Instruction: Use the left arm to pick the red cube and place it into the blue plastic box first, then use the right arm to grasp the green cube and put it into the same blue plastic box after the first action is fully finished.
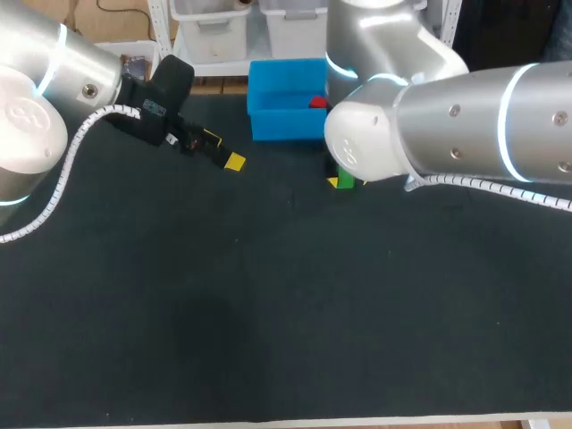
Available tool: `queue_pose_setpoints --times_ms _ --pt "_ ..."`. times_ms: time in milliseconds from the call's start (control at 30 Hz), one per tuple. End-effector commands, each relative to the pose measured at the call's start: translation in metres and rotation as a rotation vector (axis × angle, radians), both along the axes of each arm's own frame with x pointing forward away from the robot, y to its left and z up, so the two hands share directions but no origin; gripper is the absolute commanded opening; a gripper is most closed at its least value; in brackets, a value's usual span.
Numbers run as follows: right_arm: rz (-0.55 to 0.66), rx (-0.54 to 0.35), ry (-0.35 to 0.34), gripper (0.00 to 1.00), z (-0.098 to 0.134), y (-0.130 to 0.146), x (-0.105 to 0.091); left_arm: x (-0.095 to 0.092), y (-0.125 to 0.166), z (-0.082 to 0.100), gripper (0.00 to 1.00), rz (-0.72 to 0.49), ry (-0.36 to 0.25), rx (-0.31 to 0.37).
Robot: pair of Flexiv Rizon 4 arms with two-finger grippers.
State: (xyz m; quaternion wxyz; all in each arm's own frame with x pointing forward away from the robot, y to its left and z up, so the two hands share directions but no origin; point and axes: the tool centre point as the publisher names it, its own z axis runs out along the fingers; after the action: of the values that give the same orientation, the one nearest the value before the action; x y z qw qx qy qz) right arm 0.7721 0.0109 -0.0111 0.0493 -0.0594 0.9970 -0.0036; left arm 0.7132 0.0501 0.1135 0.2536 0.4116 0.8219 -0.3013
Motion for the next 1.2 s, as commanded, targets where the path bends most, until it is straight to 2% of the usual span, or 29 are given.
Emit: queue_pose_setpoints --times_ms 33,567,900,1200 --pt "0.004 -0.010 -0.007 0.00 0.002 -0.001 -0.002 0.000 0.001 -0.001 1.00 -0.002 -0.005 -0.006" --pt "0.023 -0.027 -0.049 0.00 0.044 -0.011 -0.002 0.000 0.001 -0.001 1.00 -0.002 -0.005 -0.006" --pt "0.047 -0.003 -0.085 0.00 0.072 -0.011 -0.006 0.000 0.001 -0.001 1.00 -0.002 -0.005 -0.006" --pt "0.056 0.033 -0.105 0.00 0.085 -0.012 -0.010 0.000 0.001 -0.001 1.00 -0.002 -0.005 -0.006"
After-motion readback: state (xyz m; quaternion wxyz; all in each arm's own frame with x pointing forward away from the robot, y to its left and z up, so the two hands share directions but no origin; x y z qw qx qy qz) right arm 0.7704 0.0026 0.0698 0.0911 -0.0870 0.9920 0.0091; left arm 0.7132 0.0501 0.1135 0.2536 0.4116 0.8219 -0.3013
